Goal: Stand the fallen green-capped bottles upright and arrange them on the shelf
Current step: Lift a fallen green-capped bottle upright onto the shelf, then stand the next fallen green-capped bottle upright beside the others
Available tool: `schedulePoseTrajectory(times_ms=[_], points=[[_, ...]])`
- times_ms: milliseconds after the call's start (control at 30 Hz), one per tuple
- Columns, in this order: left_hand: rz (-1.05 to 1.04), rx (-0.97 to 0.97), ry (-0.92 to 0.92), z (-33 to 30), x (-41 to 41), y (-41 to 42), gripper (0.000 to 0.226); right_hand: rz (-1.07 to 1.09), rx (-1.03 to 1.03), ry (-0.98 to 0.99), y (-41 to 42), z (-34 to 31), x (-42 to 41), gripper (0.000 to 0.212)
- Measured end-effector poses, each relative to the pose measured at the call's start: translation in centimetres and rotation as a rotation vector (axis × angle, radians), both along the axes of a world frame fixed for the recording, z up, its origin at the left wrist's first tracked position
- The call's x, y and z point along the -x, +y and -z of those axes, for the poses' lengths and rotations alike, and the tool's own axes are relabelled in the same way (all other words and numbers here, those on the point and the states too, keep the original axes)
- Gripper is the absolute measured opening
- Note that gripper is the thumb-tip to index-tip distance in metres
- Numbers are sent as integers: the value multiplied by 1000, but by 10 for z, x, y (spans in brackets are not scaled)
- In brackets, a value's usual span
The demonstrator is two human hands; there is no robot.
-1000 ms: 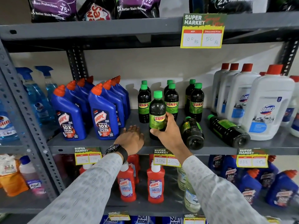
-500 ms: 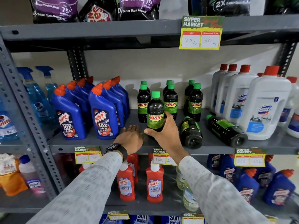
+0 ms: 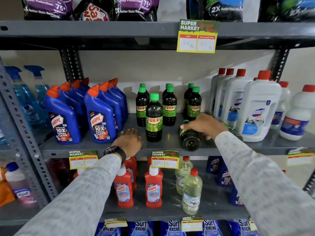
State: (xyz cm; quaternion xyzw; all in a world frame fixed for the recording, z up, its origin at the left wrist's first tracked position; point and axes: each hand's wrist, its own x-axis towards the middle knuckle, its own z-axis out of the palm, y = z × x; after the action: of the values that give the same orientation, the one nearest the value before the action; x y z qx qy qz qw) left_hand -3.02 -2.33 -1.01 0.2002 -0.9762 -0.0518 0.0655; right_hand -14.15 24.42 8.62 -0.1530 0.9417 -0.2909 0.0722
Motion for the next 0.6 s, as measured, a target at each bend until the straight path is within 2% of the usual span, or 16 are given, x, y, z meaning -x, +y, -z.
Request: schedulePoseTrajectory(times_ms=[100, 267, 433, 500, 600], points=[[21, 3, 6, -1, 0, 1, 59, 34, 197, -276, 3, 16, 8, 58], [6, 4, -2, -3, -2, 3, 60, 57, 423, -325, 11, 20, 4, 39], [2, 12, -46, -4, -1, 3, 62, 48, 647, -171, 13, 1, 3, 51], [7, 5, -47, -5, -1, 4, 62, 55, 747, -59, 10, 0, 4, 63], [5, 15, -59, -6, -1, 5, 62, 68, 789, 172, 4, 14, 1, 63]])
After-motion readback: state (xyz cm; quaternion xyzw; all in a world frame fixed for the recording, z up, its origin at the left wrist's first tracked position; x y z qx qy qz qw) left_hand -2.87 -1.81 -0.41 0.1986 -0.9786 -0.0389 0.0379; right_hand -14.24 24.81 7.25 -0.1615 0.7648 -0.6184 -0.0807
